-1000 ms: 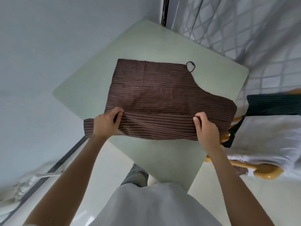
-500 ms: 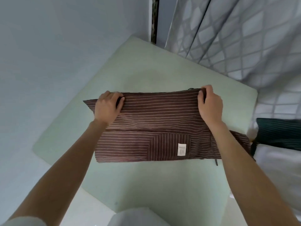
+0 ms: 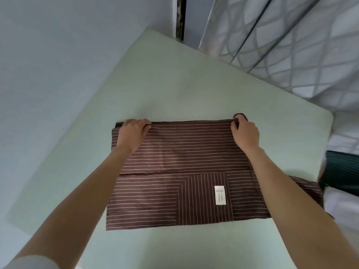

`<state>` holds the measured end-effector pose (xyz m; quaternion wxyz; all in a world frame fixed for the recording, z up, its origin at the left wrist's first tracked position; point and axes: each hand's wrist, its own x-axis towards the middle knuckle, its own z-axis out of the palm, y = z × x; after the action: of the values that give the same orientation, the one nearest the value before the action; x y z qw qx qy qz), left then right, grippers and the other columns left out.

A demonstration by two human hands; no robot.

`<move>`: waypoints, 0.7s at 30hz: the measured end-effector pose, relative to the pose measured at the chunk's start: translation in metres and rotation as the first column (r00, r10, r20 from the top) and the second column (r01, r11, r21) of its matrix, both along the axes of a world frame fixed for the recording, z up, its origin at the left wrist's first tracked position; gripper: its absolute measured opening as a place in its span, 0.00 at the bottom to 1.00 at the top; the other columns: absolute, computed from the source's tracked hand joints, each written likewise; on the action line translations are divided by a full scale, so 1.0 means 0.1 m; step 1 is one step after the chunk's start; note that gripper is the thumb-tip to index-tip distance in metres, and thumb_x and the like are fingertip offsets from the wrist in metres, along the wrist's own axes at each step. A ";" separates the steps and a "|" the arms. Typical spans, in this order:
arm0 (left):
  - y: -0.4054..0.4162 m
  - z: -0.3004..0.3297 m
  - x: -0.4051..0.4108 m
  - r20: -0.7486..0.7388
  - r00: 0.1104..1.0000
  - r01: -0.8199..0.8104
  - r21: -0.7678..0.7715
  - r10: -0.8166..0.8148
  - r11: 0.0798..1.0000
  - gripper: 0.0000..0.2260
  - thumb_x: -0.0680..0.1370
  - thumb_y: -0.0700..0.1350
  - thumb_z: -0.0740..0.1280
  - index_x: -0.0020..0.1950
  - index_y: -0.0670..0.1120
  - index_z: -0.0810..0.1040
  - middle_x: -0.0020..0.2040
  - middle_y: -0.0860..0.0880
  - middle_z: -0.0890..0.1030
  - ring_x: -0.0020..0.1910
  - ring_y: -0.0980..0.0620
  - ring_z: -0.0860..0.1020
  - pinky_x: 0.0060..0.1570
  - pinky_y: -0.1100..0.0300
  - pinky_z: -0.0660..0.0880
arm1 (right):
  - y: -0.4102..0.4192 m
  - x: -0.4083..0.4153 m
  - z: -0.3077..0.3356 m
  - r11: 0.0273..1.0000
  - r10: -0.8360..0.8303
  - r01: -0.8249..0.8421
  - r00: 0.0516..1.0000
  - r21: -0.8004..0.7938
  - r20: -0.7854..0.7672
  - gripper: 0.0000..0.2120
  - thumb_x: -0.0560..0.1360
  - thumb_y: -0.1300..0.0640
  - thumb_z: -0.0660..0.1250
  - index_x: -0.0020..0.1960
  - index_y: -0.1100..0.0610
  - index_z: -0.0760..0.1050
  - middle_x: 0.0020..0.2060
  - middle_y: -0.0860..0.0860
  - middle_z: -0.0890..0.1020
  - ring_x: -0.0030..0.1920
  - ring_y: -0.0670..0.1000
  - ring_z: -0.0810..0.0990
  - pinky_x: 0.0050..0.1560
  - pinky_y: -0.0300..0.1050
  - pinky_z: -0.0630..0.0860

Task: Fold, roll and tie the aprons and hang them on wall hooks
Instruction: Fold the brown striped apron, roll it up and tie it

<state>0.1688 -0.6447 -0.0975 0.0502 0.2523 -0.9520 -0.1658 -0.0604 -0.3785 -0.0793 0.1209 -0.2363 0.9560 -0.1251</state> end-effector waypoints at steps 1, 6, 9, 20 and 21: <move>-0.01 -0.02 -0.01 -0.002 1.000 -0.002 -0.006 0.002 1.000 0.07 0.79 0.44 0.64 0.49 0.43 0.80 0.41 0.46 0.83 0.39 0.43 0.80 0.50 0.52 0.74 | -0.01 -0.02 -0.02 1.000 0.002 -0.002 1.000 0.018 -0.011 0.13 0.80 0.55 0.56 0.61 0.60 0.71 0.48 0.60 0.81 0.46 0.61 0.79 0.43 0.48 0.73; -0.02 -0.09 -0.08 -0.022 1.000 -0.023 -0.111 0.020 0.994 0.06 0.77 0.46 0.68 0.44 0.44 0.81 0.35 0.47 0.82 0.32 0.45 0.79 0.45 0.54 0.75 | -0.04 -0.11 -0.12 0.999 -0.044 0.045 0.999 0.029 -0.019 0.13 0.80 0.55 0.58 0.61 0.58 0.73 0.49 0.59 0.81 0.47 0.61 0.79 0.46 0.50 0.75; -0.02 -0.11 -0.16 0.028 0.998 -0.043 -0.167 0.048 0.985 0.08 0.76 0.48 0.68 0.44 0.44 0.80 0.34 0.47 0.81 0.32 0.45 0.79 0.47 0.53 0.74 | -0.06 -0.11 -0.18 0.997 -0.077 0.078 0.997 0.025 -0.025 0.12 0.79 0.55 0.59 0.60 0.58 0.74 0.50 0.59 0.81 0.48 0.60 0.79 0.47 0.49 0.75; 0.67 0.03 -0.29 -0.071 0.997 -0.005 -0.031 0.003 1.000 0.07 0.79 0.47 0.63 0.54 0.47 0.78 0.52 0.47 0.80 0.54 0.45 0.76 0.59 0.50 0.69 | 0.25 0.17 -0.03 0.991 0.016 -0.031 0.994 -0.133 -0.108 0.17 0.75 0.52 0.67 0.62 0.56 0.71 0.57 0.56 0.74 0.57 0.57 0.72 0.55 0.51 0.72; 0.92 0.06 -0.30 -0.086 0.994 0.064 0.009 -0.063 0.998 0.08 0.78 0.47 0.63 0.54 0.48 0.77 0.53 0.48 0.80 0.55 0.46 0.76 0.59 0.50 0.69 | 0.43 0.30 0.02 0.987 0.002 -0.019 0.994 -0.159 -0.107 0.17 0.75 0.52 0.67 0.61 0.56 0.71 0.57 0.56 0.75 0.57 0.57 0.72 0.55 0.50 0.71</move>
<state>0.1384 -0.5530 -0.0919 0.0844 0.2148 -0.9555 -0.1836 -0.0299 -0.3354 -0.0772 0.0511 -0.2565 0.9467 -0.1882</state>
